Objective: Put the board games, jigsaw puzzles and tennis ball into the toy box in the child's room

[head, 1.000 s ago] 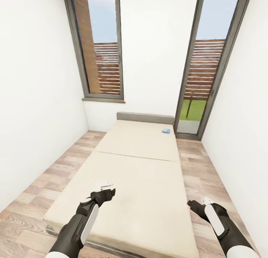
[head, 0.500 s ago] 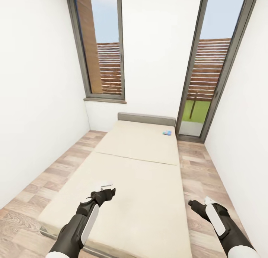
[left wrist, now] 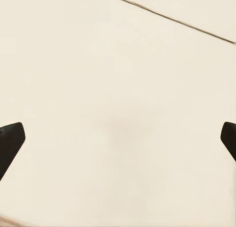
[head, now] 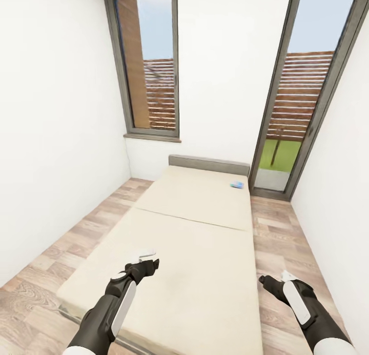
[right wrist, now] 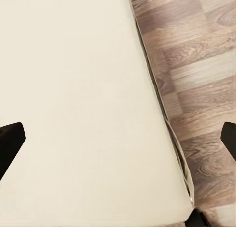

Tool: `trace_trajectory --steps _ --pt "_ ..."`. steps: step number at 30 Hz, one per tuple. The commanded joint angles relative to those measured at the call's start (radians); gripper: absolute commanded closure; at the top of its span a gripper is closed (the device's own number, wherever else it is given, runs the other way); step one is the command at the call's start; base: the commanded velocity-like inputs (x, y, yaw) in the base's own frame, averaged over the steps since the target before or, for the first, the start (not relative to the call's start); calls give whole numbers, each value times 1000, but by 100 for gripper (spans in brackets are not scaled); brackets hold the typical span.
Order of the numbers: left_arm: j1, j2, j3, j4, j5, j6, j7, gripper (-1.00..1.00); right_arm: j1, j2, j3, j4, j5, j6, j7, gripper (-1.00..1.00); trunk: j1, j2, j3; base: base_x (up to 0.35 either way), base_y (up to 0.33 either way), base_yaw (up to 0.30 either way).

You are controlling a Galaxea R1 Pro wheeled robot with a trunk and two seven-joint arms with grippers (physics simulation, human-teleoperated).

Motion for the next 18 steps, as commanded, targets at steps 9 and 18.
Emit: trace_trajectory --steps 9,18 --pt "-1 0 -2 -2 12 5 8 -100 0 0 0 -1 -10 2 -8 -100 1 -2 -2 -2 -137 211" --pt "-1 0 -12 -2 12 5 9 -100 -1 0 0 -1 -10 2 -8 -100 1 -2 -2 -103 -120 78"
